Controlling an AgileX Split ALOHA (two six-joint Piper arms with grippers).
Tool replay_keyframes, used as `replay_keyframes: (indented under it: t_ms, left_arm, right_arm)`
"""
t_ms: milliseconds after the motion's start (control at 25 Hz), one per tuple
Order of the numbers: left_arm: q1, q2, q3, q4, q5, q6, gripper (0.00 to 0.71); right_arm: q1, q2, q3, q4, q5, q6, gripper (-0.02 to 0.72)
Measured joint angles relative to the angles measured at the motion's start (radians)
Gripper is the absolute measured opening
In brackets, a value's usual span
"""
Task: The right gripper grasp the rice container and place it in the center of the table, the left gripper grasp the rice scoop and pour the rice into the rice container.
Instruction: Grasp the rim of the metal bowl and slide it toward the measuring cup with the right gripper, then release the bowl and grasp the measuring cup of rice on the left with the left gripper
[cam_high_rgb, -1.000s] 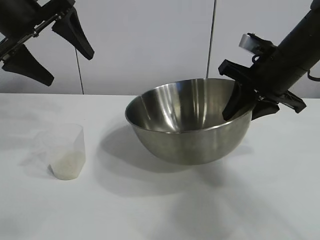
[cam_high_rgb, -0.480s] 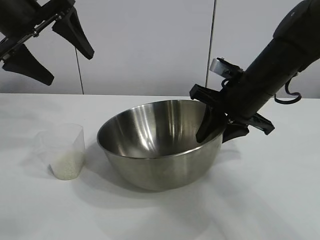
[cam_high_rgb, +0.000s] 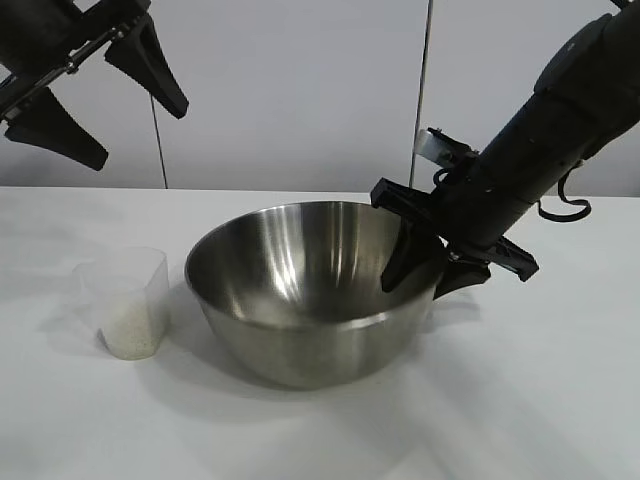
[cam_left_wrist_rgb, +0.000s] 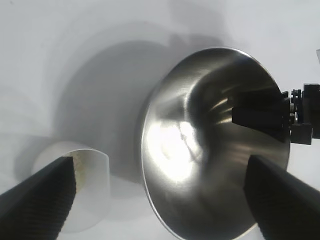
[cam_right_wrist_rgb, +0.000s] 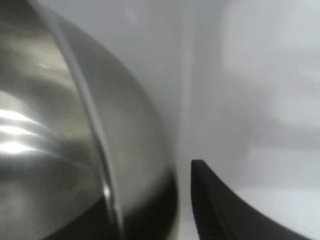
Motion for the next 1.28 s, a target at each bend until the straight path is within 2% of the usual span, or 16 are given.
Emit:
replay_keyframes:
  t_ms: [40, 160, 320, 480, 560, 760, 840, 960, 1040, 1200, 1280]
  left_arm:
    - [0.000, 0.000, 0.000, 0.000, 0.000, 0.000, 0.657]
    - [0.000, 0.000, 0.000, 0.000, 0.000, 0.000, 0.657]
    - [0.000, 0.000, 0.000, 0.000, -0.001, 0.000, 0.657]
    - [0.000, 0.000, 0.000, 0.000, -0.002, 0.000, 0.657]
    - [0.000, 0.000, 0.000, 0.000, -0.003, 0.000, 0.657]
    - [0.000, 0.000, 0.000, 0.000, -0.004, 0.000, 0.657]
    - [0.000, 0.000, 0.000, 0.000, -0.004, 0.000, 0.657]
    - [0.000, 0.000, 0.000, 0.000, -0.005, 0.000, 0.657]
    - [0.000, 0.000, 0.000, 0.000, -0.005, 0.000, 0.657]
    - [0.000, 0.000, 0.000, 0.000, -0.005, 0.000, 0.657]
    - [0.000, 0.000, 0.000, 0.000, -0.005, 0.000, 0.657]
  right_arm:
    - [0.000, -0.004, -0.008, -0.005, 0.007, 0.000, 0.573]
    - [0.000, -0.029, -0.035, -0.024, 0.020, 0.003, 0.659]
    - [0.000, -0.067, -0.087, -0.056, 0.058, 0.045, 0.681]
    - [0.000, -0.074, -0.164, -0.139, 0.141, 0.095, 0.684]
    - [0.000, -0.082, -0.203, -0.200, 0.185, 0.118, 0.684]
    - [-0.001, -0.111, -0.340, -0.418, 0.317, 0.185, 0.684]
    - [-0.016, -0.118, -0.391, -0.482, 0.359, 0.215, 0.683]
    - [-0.093, -0.119, -0.460, -0.521, 0.416, 0.233, 0.674]
    - [-0.182, -0.119, -0.494, -0.535, 0.451, 0.232, 0.672]
    - [-0.349, -0.119, -0.528, -0.542, 0.514, 0.220, 0.671]
    - [-0.397, -0.120, -0.528, -0.542, 0.526, 0.209, 0.671]
